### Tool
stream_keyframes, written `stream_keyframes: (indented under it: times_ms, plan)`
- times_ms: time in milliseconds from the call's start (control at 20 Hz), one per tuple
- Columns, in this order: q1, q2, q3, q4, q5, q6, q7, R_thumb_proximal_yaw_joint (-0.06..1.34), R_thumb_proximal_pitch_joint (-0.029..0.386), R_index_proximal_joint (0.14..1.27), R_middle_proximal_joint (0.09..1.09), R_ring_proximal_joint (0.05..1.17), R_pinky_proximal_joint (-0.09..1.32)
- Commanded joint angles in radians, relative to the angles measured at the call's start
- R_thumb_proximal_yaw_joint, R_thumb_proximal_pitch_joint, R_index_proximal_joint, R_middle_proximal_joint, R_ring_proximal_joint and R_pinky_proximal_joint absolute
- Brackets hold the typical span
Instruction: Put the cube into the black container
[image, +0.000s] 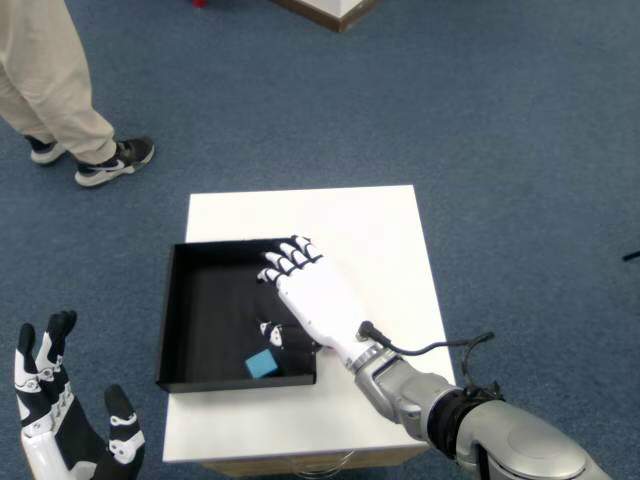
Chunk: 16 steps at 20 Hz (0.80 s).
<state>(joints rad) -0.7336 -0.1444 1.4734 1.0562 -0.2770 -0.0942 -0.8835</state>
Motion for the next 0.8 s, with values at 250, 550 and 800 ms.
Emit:
stream_keyframes:
  times_ms: [250,550,800]
  plan:
    - [-0.073,-0.009,-0.029,-0.027,0.002,0.01,-0.052,0.5,0.103,0.35,0.18,0.16,-0.02]
    - [-0.094,-0.024,-0.049,-0.078,0.003,0.0,-0.135,0.38,0.069,0.23,0.15,0.15,-0.03]
    - [-0.092,-0.068,-0.115,-0.062,0.054,-0.106,-0.312,0.23,-0.003,0.16,0.13,0.14,-0.04]
